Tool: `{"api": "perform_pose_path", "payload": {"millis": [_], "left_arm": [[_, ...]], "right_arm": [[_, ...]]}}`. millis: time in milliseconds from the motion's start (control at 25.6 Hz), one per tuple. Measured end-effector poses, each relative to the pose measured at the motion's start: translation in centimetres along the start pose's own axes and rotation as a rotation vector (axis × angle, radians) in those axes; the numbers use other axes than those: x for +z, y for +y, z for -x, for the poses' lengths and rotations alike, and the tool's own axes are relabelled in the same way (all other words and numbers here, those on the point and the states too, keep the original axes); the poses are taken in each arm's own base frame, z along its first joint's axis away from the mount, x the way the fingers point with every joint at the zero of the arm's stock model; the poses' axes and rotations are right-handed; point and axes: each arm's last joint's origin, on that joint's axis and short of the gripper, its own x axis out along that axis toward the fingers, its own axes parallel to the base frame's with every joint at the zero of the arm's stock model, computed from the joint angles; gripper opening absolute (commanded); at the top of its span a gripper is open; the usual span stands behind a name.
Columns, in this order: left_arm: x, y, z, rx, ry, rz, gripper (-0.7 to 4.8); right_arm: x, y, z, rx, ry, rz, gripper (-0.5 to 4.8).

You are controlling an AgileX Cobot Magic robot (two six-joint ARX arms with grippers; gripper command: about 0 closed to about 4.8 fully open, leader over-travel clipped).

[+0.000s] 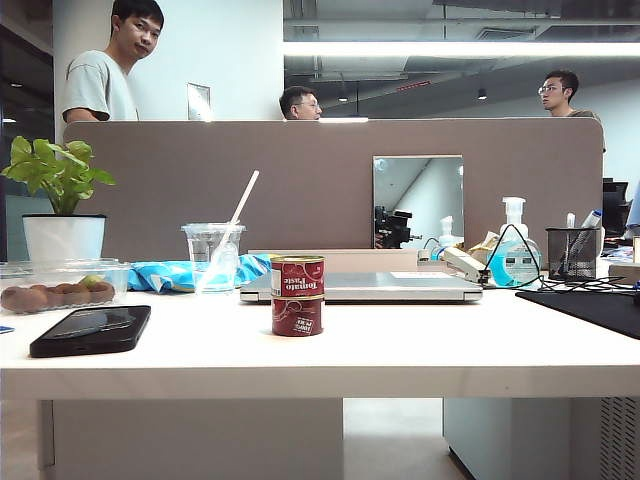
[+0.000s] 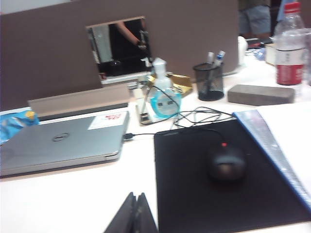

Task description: Stack a can of tomatoes on the right onto the can of tomatoes on the left.

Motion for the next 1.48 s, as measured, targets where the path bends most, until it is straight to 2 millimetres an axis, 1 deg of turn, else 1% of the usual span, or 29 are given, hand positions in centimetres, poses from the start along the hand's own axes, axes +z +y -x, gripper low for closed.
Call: {"api": "perform_pose_path", "payload": {"millis": [78, 156, 273, 430, 586, 1016, 1172, 1484], "left_arm": [[0.0, 0.0, 0.0, 0.0, 0.0, 0.0, -0.05], [0.0, 0.0, 0.0, 0.0, 0.0, 0.0, -0.05], [0.0, 0.0, 0.0, 0.0, 0.001, 0.0, -0.05], [-0.1, 0.0, 0.0, 0.0, 0.014, -0.003, -0.05], [-0.2, 0.0, 0.0, -0.001, 0.019, -0.004, -0.05], [-0.2, 0.0, 0.0, -0.001, 0.019, -0.004, -0.05], [-0.2, 0.0, 0.0, -0.001, 0.019, -0.004, -0.05], [-0.2, 0.0, 0.0, -0.001, 0.019, -0.004, -0.05]], "right_arm": [[-1.1, 0.0, -0.1, 0.01, 0.03, 0.006, -0.08], [-1.3, -0.1, -0.1, 0.016, 0.05, 0.019, -0.08], [-2.3, -0.2, 0.0, 0.007, 0.156, 0.105, -0.08], [-2.7, -0.3, 0.0, 0.008, 0.197, 0.167, -0.08], [-3.0, -0.4, 0.1, 0.006, 0.236, 0.188, -0.08], [-3.1, -0.4, 0.1, 0.006, 0.237, 0.183, -0.08], [-2.6, -0.2, 0.0, 0.036, 0.186, 0.17, -0.08], [-2.7, -0.2, 0.0, 0.053, 0.198, 0.169, -0.08]]}}
